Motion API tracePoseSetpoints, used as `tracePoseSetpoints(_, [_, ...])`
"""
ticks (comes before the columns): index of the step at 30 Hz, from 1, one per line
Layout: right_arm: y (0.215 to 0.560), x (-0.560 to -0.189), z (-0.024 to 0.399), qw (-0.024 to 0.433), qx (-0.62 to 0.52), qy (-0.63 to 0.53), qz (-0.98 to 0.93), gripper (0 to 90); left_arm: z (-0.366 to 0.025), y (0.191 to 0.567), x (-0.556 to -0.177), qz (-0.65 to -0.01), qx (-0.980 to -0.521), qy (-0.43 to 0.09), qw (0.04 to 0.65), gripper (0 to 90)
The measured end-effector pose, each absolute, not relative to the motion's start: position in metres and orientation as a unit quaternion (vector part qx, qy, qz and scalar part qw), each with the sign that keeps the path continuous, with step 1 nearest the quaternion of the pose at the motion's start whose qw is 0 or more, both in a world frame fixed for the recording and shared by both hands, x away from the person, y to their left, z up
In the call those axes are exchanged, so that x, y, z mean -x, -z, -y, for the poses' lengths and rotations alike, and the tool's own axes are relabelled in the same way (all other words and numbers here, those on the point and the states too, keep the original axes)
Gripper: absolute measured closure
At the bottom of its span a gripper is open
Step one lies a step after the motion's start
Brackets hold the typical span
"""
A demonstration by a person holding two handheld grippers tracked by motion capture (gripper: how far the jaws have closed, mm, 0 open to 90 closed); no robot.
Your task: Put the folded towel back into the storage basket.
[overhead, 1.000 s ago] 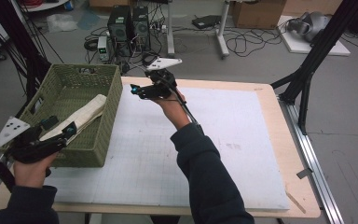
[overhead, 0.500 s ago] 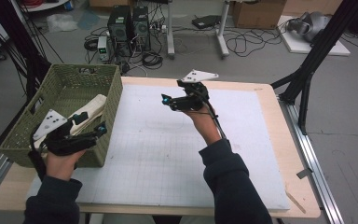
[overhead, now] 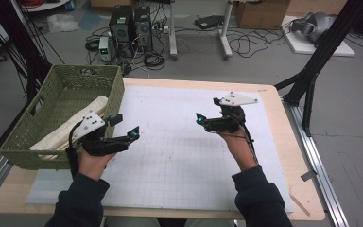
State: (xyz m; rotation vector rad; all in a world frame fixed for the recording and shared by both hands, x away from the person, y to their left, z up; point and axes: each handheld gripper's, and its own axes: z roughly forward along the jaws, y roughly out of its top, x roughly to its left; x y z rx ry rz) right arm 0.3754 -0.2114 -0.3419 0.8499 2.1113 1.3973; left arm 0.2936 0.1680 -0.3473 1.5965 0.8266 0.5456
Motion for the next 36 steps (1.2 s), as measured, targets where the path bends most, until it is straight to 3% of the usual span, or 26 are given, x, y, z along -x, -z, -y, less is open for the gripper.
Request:
tracePoseSetpoints(21, [0.387,-0.307,0.304,0.290,-0.396,-0.478,-0.729,11.4,-0.117,0.395,-0.305,-0.303,-0.728,-0.203,0.581,23.0])
tracePoseSetpoints(36, [0.400,-0.295,0.327,0.297,-0.414,-0.471,-0.720,11.4,-0.109,0.414,-0.304,-0.299,-0.731,-0.198,0.580,23.1])
